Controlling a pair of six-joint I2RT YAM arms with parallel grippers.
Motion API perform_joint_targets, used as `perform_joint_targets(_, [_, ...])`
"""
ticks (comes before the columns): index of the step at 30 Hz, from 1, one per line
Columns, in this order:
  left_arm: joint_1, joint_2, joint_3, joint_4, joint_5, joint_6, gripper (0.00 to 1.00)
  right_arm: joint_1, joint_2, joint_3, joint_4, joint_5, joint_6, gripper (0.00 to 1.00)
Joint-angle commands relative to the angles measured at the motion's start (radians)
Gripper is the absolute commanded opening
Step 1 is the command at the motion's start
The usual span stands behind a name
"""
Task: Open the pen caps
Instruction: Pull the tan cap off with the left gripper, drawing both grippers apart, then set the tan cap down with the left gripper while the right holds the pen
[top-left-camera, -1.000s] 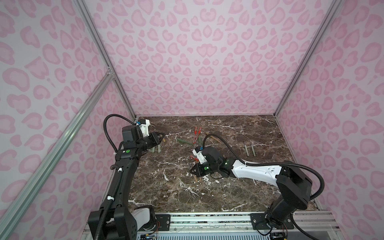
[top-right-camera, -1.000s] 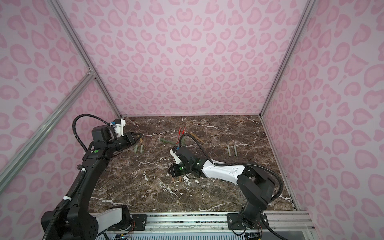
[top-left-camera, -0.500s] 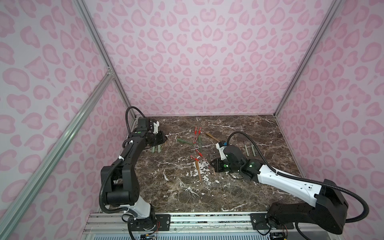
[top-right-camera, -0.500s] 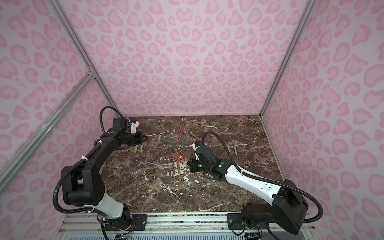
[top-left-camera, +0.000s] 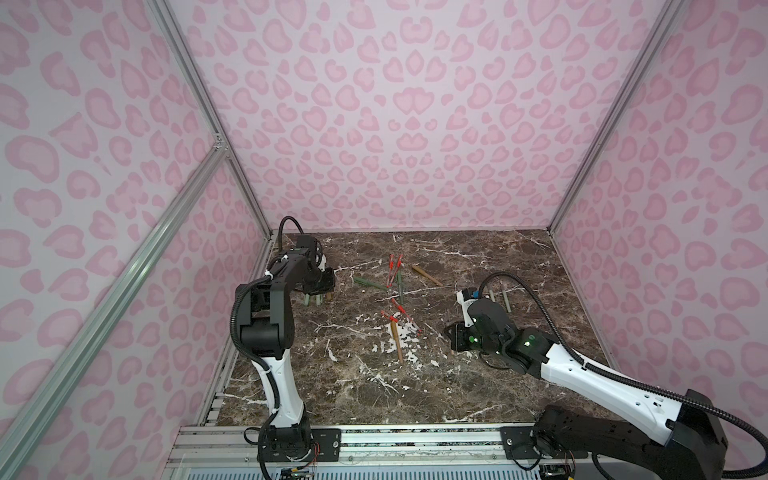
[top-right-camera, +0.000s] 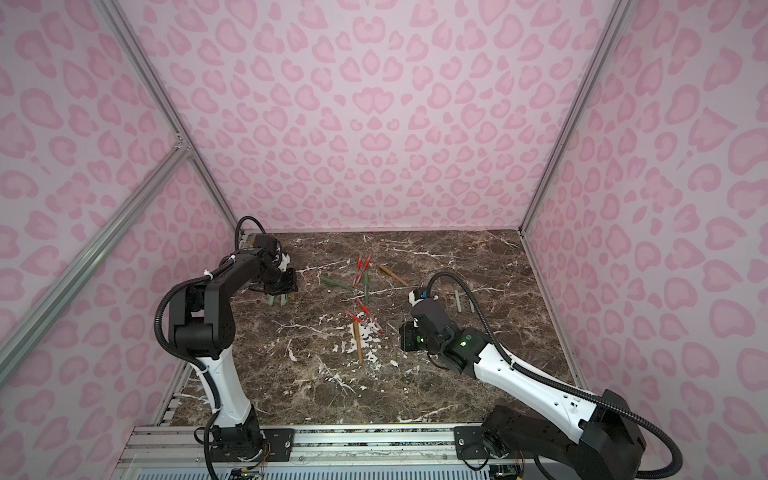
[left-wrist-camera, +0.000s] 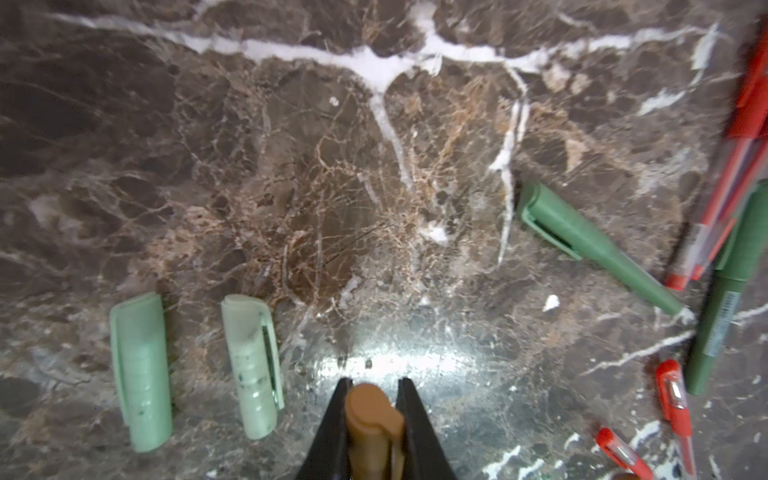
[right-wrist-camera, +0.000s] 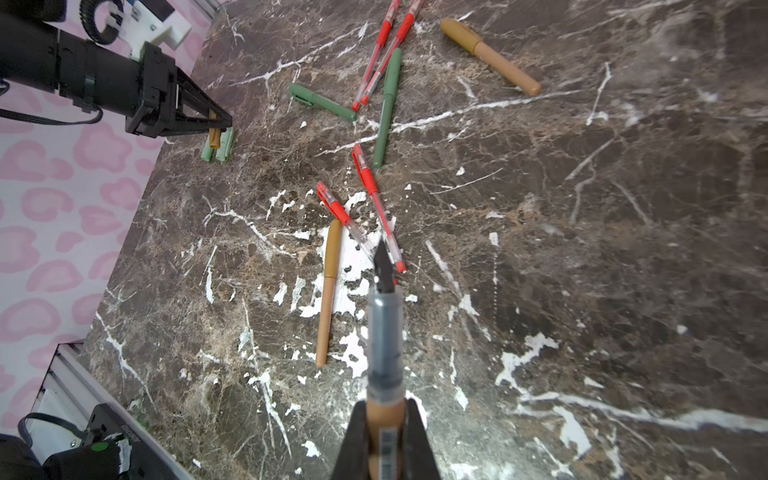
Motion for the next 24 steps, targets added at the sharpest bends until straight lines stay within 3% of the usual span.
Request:
perform_joint_targets(1, [-0.011, 0.048, 0.04, -0.058, -0.047, 0.023, 0.05, -0.001, -0.022, -0.026, -0.005, 0.03, 0.004, 0.0])
perform_joint_targets(11, [-0.031, 0.14, 0.104, -0.084, -0.139, 0.031, 0.12, -0.026, -0.086, -0.047, -0.035, 0.047, 0.011, 0.0])
perform_joint_targets(24, [-0.038, 0.135, 0.104, -0.089, -0.163, 0.031, 0.3, -0.069, -0.112, -0.035, -0.063, 0.033, -0.011, 0.0])
